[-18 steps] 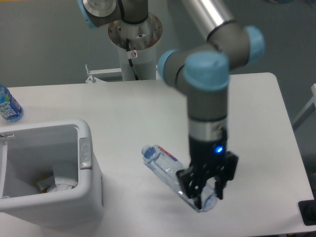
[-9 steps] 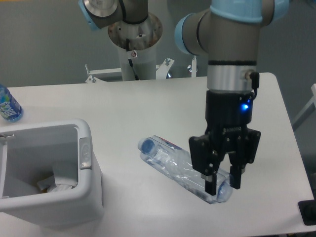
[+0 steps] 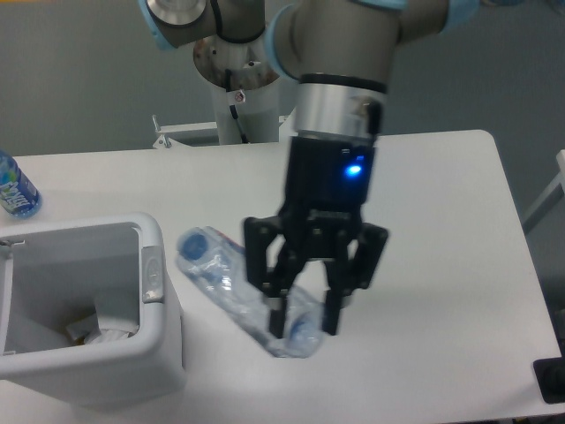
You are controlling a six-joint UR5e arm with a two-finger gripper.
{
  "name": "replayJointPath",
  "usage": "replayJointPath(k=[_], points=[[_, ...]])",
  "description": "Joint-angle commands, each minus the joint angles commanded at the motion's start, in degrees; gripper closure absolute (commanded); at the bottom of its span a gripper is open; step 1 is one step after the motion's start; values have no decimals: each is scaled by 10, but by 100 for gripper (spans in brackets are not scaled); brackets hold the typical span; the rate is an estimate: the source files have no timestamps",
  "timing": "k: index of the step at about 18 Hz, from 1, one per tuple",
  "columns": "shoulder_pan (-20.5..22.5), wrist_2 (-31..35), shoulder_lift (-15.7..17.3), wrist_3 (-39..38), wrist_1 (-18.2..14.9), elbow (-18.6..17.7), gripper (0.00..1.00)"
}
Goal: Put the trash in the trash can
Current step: 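Carry the bottle over the trash bin and lower it in, then open the gripper to release the bottle into the bin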
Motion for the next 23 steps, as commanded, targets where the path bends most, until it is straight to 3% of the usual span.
replayJointPath(k=[11,16,23], points=[[-75,0,-5,3,1,-32,46],[-87,0,-6,12,2,-49,0],[-72,1,5,20,2,-42,0]])
